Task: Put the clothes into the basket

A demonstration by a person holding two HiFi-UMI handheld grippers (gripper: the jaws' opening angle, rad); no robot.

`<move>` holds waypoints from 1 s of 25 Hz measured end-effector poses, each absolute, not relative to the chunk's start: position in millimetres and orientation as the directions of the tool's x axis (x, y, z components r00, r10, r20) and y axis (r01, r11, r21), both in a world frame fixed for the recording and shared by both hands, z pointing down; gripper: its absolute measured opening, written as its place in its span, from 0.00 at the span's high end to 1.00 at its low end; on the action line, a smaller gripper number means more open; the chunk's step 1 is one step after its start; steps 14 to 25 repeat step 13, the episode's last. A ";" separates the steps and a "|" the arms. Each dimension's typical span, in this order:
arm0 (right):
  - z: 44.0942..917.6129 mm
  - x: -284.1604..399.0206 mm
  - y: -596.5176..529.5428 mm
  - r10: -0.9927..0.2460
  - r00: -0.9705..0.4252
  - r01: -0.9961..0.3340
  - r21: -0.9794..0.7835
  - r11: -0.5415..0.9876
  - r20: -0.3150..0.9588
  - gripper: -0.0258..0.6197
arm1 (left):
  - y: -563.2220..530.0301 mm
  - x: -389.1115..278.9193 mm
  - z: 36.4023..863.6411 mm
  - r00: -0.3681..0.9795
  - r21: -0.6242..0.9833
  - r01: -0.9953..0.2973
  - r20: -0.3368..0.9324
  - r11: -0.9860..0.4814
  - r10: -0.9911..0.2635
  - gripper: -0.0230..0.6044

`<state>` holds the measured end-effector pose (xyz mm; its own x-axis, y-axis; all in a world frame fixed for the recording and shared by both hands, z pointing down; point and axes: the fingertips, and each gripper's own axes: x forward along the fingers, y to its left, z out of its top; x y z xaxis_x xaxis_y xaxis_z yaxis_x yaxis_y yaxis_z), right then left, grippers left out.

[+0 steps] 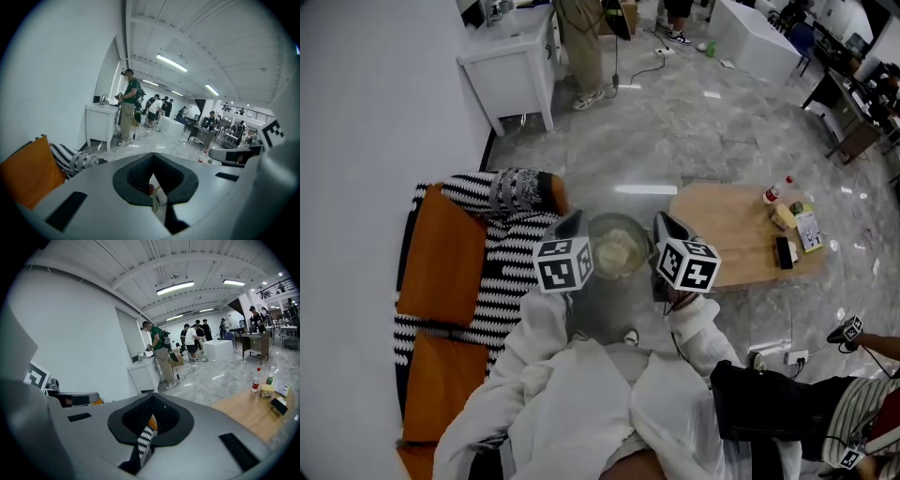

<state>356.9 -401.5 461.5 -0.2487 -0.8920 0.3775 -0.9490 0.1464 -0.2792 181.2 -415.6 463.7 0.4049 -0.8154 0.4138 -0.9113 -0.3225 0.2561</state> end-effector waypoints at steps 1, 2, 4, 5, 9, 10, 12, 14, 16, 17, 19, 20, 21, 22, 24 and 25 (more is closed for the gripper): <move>461.5 357.5 -401.1 -0.892 -0.249 -0.949 -0.280 0.146 0.378 0.92 | -415.3 182.3 464.2 0.406 0.257 -0.911 0.415 -0.323 -0.814 0.96; 461.5 358.2 -400.4 -0.891 -0.249 -0.949 -0.279 0.146 0.379 0.92 | -414.7 183.6 464.5 0.407 0.257 -0.910 0.416 -0.324 -0.813 0.96; 461.0 359.0 -398.8 -0.891 -0.249 -0.949 -0.277 0.147 0.379 0.92 | -413.7 185.8 464.4 0.409 0.256 -0.910 0.416 -0.327 -0.812 0.96; 460.3 358.9 -398.0 -0.891 -0.249 -0.950 -0.276 0.148 0.379 0.92 | -413.3 186.4 464.1 0.411 0.256 -0.909 0.416 -0.329 -0.811 0.96; 457.9 356.5 -395.4 -0.893 -0.247 -0.952 -0.266 0.151 0.377 0.92 | -412.0 186.9 463.1 0.416 0.256 -0.907 0.415 -0.335 -0.809 0.96; 458.1 355.7 -394.6 -0.892 -0.246 -0.953 -0.264 0.151 0.378 0.92 | -411.4 186.5 463.4 0.417 0.256 -0.906 0.416 -0.336 -0.808 0.96; 459.2 353.8 -393.0 -0.891 -0.246 -0.953 -0.263 0.151 0.381 0.92 | -409.9 185.3 464.4 0.418 0.257 -0.906 0.418 -0.336 -0.807 0.96; 459.7 352.9 -392.2 -0.891 -0.246 -0.953 -0.262 0.151 0.383 0.92 | -409.2 184.7 464.9 0.418 0.257 -0.906 0.419 -0.336 -0.806 0.96; 459.7 352.9 -392.2 -0.891 -0.246 -0.953 -0.262 0.151 0.383 0.92 | -409.2 184.7 464.9 0.418 0.257 -0.906 0.419 -0.336 -0.806 0.96; 459.7 352.9 -392.2 -0.891 -0.246 -0.953 -0.262 0.151 0.383 0.92 | -409.2 184.7 464.9 0.418 0.257 -0.906 0.419 -0.336 -0.806 0.96; 459.7 352.9 -392.2 -0.891 -0.246 -0.953 -0.262 0.151 0.383 0.92 | -409.2 184.7 464.9 0.418 0.257 -0.906 0.419 -0.336 -0.806 0.96; 459.7 352.9 -392.2 -0.891 -0.246 -0.953 -0.262 0.151 0.383 0.92 | -409.2 184.7 464.9 0.418 0.257 -0.906 0.419 -0.336 -0.806 0.96; 459.7 352.9 -392.2 -0.891 -0.246 -0.953 -0.262 0.151 0.383 0.92 | -409.2 184.7 464.9 0.418 0.257 -0.906 0.419 -0.336 -0.806 0.96; 459.7 352.9 -392.2 -0.891 -0.246 -0.953 -0.262 0.151 0.383 0.92 | -409.2 184.7 464.9 0.418 0.257 -0.906 0.419 -0.336 -0.806 0.96; 459.7 352.9 -392.2 -0.891 -0.246 -0.953 -0.262 0.151 0.383 0.92 | -409.2 184.7 464.9 0.418 0.257 -0.906 0.419 -0.336 -0.806 0.96; 459.7 352.9 -392.2 -0.891 -0.246 -0.953 -0.262 0.151 0.383 0.92 | -409.2 184.7 464.9 0.418 0.257 -0.906 0.419 -0.336 -0.806 0.96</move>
